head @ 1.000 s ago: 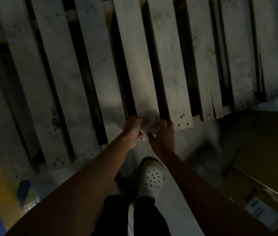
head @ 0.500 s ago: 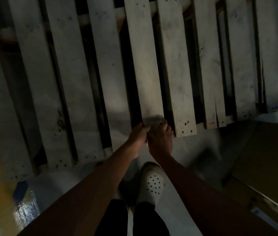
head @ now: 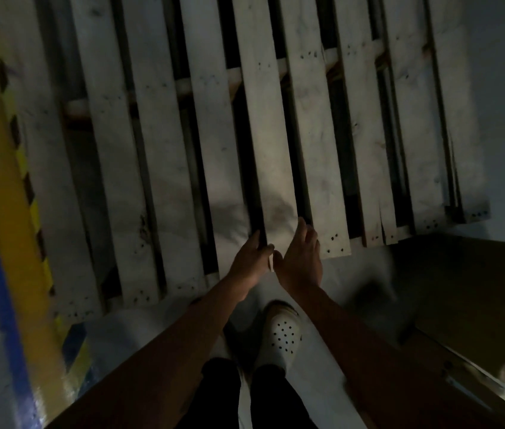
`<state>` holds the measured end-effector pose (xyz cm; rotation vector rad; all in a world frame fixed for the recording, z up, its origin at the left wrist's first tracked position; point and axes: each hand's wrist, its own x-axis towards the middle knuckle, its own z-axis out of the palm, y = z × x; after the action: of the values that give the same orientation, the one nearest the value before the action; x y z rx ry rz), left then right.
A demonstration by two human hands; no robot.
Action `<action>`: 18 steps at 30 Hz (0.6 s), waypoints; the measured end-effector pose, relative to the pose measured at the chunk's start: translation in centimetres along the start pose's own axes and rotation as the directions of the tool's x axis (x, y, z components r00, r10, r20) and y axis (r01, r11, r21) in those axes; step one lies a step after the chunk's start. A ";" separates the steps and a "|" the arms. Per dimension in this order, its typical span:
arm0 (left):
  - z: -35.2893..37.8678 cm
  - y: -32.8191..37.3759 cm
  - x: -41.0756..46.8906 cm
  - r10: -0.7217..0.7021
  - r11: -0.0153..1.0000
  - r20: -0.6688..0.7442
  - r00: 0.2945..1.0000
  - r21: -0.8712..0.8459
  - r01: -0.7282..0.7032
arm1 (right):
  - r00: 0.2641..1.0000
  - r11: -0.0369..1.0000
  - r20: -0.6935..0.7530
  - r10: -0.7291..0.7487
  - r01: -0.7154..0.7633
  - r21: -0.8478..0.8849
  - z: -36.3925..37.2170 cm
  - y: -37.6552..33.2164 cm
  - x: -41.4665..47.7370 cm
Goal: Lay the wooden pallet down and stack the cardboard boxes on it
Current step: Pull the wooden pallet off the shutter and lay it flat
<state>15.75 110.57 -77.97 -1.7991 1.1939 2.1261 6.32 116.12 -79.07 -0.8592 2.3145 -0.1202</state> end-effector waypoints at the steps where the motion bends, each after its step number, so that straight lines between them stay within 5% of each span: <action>1: -0.4 1.0 -1.5 0.025 0.999 -0.012 1.000 0.033 -0.025 | 1.000 1.000 -0.007 -0.010 0.010 0.007 -1.5 -0.7 -0.7; 10: -5.5 12.2 -20.1 0.393 0.778 -0.098 0.915 0.565 -0.274 | 0.990 0.989 -0.007 -0.140 0.140 0.038 -19.6 -9.0 -11.8; 18: -9.0 18.9 -39.1 0.575 0.631 -0.133 0.807 0.701 -0.334 | 0.959 0.959 -0.104 -0.262 0.271 0.080 -34.7 -15.4 -24.9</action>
<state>23.93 107.29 -34.54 -1.6518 2.3543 1.2384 7.70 114.61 -33.70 -1.1352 2.2453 -0.3900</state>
